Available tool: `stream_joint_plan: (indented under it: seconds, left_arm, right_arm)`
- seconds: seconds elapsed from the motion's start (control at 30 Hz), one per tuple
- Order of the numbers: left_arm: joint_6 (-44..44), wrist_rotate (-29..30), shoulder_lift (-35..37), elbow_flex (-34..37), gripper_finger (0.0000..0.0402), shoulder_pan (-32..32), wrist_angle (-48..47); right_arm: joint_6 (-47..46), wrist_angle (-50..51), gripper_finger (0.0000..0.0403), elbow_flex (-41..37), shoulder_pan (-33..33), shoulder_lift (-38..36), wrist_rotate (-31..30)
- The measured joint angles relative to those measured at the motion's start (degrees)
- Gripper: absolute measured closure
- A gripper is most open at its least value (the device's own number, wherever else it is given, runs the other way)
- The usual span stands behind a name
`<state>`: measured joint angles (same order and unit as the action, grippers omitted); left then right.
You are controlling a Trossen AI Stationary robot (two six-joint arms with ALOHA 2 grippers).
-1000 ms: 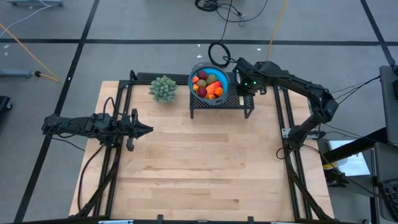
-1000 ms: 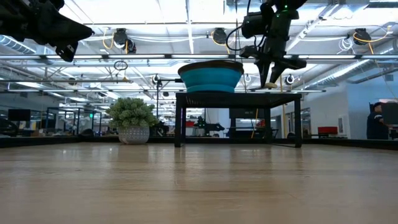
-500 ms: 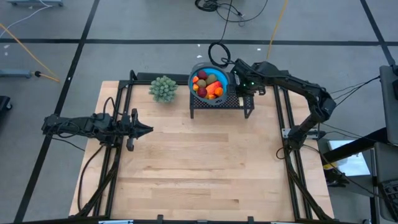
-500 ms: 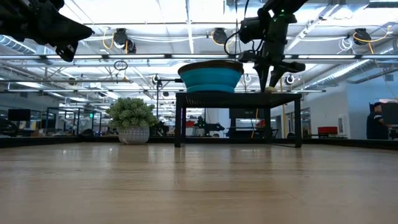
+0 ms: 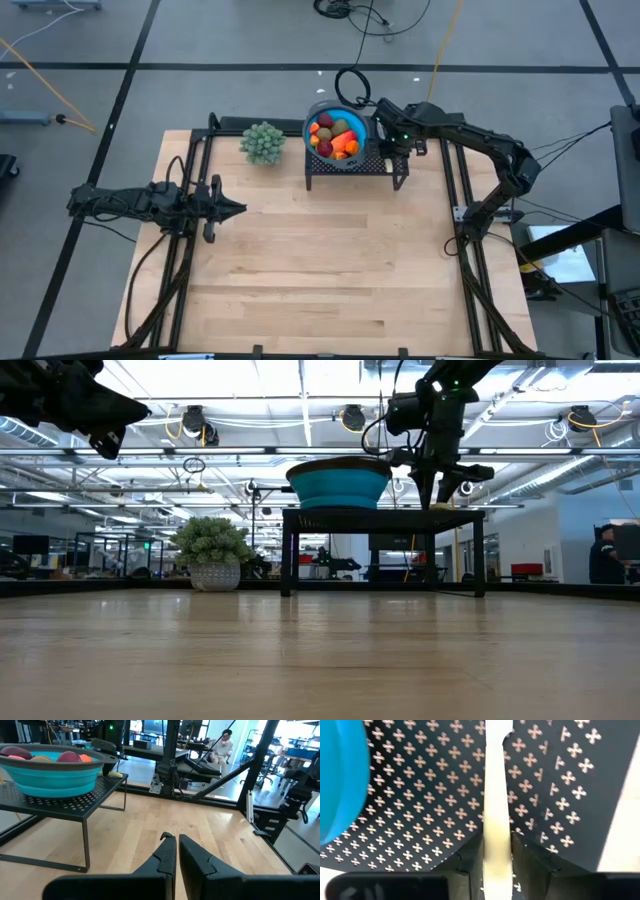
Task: Pick & Place Fruit
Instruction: Put the yellow knife on the shelf
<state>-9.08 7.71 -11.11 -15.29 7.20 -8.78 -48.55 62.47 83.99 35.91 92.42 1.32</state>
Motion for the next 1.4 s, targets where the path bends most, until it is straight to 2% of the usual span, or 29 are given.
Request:
stream_joint_plan:
  seconds: [0.47,1.4]
  left_arm:
    - [-0.3,0.0,0.0,0.0,0.0382,0.0,0.0]
    - [-0.1,-0.2,0.0,0.0,0.0382,0.0,0.0]
  right_arm:
    - [-0.1,-1.4,0.0271,0.0,0.0,-0.1,0.0]
    - [-9.1,-1.4,0.0300,0.0,-0.2,-0.1,-1.3]
